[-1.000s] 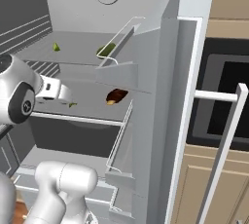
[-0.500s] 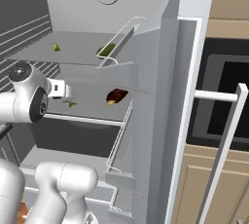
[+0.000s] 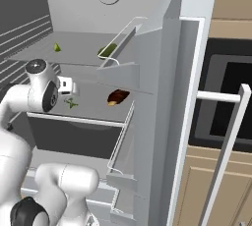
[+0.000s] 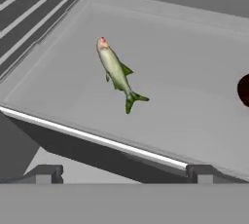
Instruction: Gather the lemon wedge and cucumber from the fridge and place them on a tray on the dining counter. Then gather the fish and steak from the fridge and place them on the other tray.
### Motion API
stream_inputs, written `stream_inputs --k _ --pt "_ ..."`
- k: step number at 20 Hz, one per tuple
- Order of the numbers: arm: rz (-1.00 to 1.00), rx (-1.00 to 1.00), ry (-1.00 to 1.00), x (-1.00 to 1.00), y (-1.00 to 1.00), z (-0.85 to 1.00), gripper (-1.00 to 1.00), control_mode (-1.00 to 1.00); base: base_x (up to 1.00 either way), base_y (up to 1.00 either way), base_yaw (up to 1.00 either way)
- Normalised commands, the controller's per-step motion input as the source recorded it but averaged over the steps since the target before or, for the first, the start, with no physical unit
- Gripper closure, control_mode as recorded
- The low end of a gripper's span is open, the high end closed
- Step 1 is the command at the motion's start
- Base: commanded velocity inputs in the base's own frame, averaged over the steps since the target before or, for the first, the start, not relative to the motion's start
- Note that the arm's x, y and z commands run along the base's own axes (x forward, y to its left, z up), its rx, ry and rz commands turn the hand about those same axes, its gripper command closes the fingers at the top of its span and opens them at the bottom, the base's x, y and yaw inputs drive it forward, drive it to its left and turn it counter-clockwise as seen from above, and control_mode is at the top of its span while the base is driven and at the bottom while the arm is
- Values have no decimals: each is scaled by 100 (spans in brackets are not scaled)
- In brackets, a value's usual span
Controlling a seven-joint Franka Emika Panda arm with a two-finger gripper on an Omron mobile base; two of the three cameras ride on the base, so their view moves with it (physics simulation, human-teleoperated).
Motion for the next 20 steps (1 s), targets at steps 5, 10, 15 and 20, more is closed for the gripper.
stream_inputs --k 5,10,15,20 --pt "0 -3 3 55 14 -38 -100 -100 0 0 0" --pt "0 0 0 52 12 -46 -100 -100 0 0 0" --pt "1 0 0 51 8 -35 -100 -100 0 0 0" --pt "0 0 0 57 6 -25 -100 -100 0 0 0"
